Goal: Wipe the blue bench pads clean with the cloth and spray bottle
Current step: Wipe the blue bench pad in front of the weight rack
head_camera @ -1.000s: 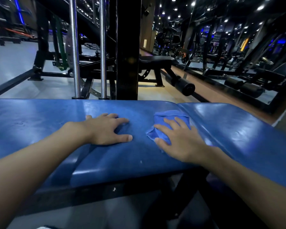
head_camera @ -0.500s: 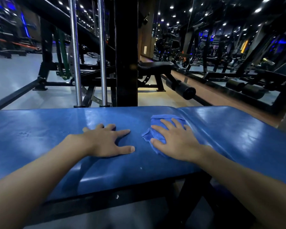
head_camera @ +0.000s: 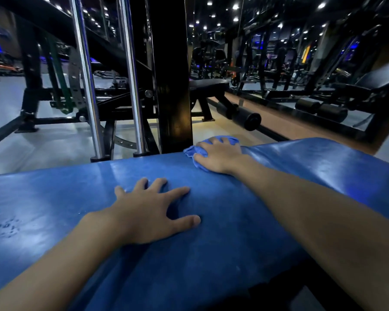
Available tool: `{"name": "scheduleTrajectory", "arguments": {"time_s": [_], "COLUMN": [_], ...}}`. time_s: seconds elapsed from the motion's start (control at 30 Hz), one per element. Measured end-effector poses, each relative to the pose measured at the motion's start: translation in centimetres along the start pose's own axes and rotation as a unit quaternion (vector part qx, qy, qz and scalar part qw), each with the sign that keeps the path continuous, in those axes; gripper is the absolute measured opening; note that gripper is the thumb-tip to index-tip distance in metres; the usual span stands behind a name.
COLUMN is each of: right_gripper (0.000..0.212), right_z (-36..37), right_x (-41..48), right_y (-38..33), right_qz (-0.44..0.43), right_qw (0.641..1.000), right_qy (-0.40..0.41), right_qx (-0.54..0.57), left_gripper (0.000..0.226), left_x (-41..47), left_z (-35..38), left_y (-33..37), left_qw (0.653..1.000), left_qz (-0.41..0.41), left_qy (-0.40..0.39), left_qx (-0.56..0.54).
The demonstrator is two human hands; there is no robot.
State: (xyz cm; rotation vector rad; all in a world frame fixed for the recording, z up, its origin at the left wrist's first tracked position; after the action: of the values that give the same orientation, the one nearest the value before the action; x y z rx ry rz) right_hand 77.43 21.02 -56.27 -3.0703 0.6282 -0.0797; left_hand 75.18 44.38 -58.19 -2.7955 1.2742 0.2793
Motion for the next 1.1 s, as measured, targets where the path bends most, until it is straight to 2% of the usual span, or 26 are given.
{"name": "scheduleTrajectory", "arguments": {"time_s": [0.17, 0.27, 0.4, 0.53, 0.67, 0.73, 0.83, 0.93, 1.03, 1.1], "right_gripper": [0.047, 0.032, 0.052, 0.057, 0.081, 0.087, 0.085, 0.080, 0.055, 0.040], "right_z": [-0.1, -0.4, 0.9, 0.6, 0.5, -0.1, -0.6, 0.2, 0.4, 0.3], "right_x": [-1.6, -5.1, -10.7, -17.0, -21.9, -22.9, -22.0, -18.8, -14.8, -11.8], "right_y": [0.1, 0.5, 1.7, 2.0, 1.7, 1.8, 1.6, 1.3, 0.9, 0.5], "right_qz": [-0.014, -0.038, -0.031, -0.032, -0.028, -0.034, -0.035, -0.030, -0.028, -0.029], "right_qw": [0.999, 0.998, 0.999, 0.999, 0.999, 0.998, 0.999, 0.999, 0.999, 0.998], "right_qy": [-0.030, 0.003, -0.019, -0.009, 0.016, 0.027, 0.031, 0.027, 0.035, 0.048], "right_qx": [0.027, 0.044, 0.014, -0.009, -0.034, -0.044, -0.025, -0.026, -0.028, -0.023], "left_gripper": [0.095, 0.094, 0.080, 0.074, 0.102, 0.111, 0.094, 0.095, 0.088, 0.096], "left_x": [-0.3, -0.3, -0.9, -2.5, -4.5, -5.0, -5.1, -4.5, -4.3, -4.3], "left_z": [0.0, -0.2, -0.6, -0.9, -0.8, -0.9, -0.8, -0.1, 0.1, 0.2], "left_y": [0.0, 0.1, 0.5, 1.0, 1.3, 0.8, -0.2, -0.6, -0.6, -0.5], "left_qw": [1.000, 1.000, 1.000, 1.000, 0.999, 0.999, 1.000, 0.999, 0.999, 0.999], "left_qz": [-0.010, -0.013, -0.017, -0.002, 0.034, 0.033, 0.005, 0.000, 0.005, 0.011], "left_qy": [-0.003, -0.011, -0.016, 0.009, 0.014, 0.021, 0.007, -0.034, -0.035, -0.037], "left_qx": [-0.002, -0.011, -0.019, -0.017, -0.006, -0.002, -0.006, 0.019, 0.025, 0.030]}}
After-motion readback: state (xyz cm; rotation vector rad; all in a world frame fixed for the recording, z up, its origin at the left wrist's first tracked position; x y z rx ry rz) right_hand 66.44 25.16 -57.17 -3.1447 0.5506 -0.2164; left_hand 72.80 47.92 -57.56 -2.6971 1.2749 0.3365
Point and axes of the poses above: each hand's wrist, its own x-axis towards the middle knuckle, its own z-axis out of the palm, y = z × x, the point moved 4 cm from there along x, towards the middle knuckle
